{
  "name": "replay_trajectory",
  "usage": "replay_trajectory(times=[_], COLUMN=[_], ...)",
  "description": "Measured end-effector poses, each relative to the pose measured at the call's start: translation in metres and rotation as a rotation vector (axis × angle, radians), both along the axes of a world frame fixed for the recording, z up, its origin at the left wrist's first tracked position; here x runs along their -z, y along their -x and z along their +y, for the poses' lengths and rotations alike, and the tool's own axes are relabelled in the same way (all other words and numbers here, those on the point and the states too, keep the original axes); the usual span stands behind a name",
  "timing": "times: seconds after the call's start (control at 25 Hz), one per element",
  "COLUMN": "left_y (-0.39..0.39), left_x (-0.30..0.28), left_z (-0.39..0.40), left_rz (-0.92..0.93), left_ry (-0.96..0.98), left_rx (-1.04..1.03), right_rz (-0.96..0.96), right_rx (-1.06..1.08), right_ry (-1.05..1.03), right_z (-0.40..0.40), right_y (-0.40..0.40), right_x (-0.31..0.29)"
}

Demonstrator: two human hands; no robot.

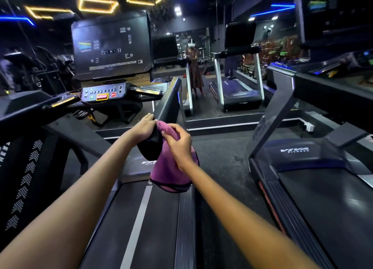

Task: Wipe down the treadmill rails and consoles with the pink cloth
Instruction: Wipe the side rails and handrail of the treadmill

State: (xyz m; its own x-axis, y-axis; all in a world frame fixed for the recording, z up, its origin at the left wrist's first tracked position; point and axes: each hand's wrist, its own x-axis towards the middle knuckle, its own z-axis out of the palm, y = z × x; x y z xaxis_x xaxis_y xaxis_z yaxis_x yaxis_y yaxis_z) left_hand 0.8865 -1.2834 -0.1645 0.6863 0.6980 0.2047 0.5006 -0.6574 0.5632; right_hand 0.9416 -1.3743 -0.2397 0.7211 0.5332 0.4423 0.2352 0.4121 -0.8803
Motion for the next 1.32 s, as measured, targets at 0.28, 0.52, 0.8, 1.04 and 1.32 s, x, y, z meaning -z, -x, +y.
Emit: replay_trajectory(times=[0.28,0.52,0.8,1.04,1.32], left_y=[0.006,0.01,-0.004,-0.01,-0.022], left_x=[0.003,-0.002,0.0,-0.002,-0.012], left_z=[0.005,0.003,0.012,0.007,0.006], left_rz=[-0.03,-0.08,-0.034,0.073,0.07], left_ry=[0.112,0.214,0.118,0.084,0.13], left_rx=[0.007,-0.004,-0.079,-0.08,-0.139], right_rz=[0.149,-0.078,-0.122,-0.115,-0.128], right_rx=[0.06,0.007,0.091,0.026,0.077], right_ry=[0.151,0.078,0.237,0.432,0.219], right_z=[0.025,0.004,0.017,0.042,0.018], right_y=[-0.023,-0.007,-0.006,-0.042,-0.01], right_x=[-0.008,-0.005,0.021,0.001,0.044])
